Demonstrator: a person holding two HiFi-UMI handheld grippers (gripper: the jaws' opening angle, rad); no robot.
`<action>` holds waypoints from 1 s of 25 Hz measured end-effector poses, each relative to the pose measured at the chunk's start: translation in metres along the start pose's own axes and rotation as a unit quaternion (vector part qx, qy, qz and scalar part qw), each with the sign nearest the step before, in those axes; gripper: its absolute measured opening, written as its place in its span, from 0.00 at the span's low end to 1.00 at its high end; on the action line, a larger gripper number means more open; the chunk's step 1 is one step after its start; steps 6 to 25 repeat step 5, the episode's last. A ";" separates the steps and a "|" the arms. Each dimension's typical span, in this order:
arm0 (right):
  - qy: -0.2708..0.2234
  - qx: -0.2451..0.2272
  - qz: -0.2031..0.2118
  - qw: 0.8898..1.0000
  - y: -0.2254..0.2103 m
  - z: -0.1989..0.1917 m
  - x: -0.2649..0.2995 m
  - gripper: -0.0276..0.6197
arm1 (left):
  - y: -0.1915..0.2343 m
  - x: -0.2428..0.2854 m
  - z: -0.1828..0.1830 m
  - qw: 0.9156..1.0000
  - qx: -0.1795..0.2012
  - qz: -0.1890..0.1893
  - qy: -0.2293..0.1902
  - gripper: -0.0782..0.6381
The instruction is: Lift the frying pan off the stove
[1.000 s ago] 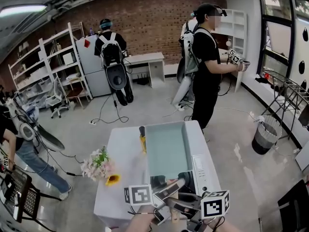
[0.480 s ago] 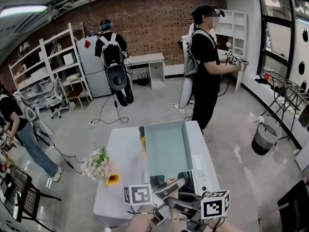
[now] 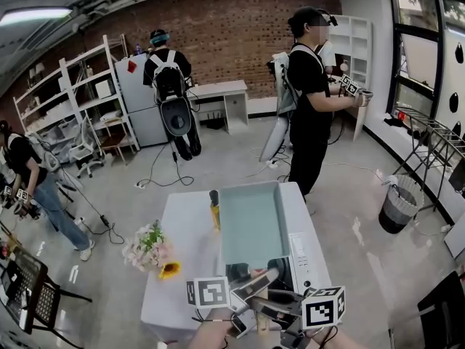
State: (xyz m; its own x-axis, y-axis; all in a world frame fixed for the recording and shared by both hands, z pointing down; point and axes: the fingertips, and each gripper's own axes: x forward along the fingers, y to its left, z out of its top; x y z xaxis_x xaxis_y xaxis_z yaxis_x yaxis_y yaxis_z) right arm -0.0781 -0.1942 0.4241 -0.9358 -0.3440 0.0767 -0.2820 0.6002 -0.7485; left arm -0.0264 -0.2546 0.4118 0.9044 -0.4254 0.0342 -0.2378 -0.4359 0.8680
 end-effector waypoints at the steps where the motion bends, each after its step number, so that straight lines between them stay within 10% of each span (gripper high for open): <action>1: 0.000 0.000 0.000 1.000 0.000 0.000 0.000 0.27 | 0.000 0.000 0.000 1.000 0.001 0.000 0.000 0.34; 25: 0.001 -0.001 0.001 1.000 0.001 0.002 0.001 0.27 | -0.001 0.000 0.002 1.000 0.004 0.002 0.000 0.34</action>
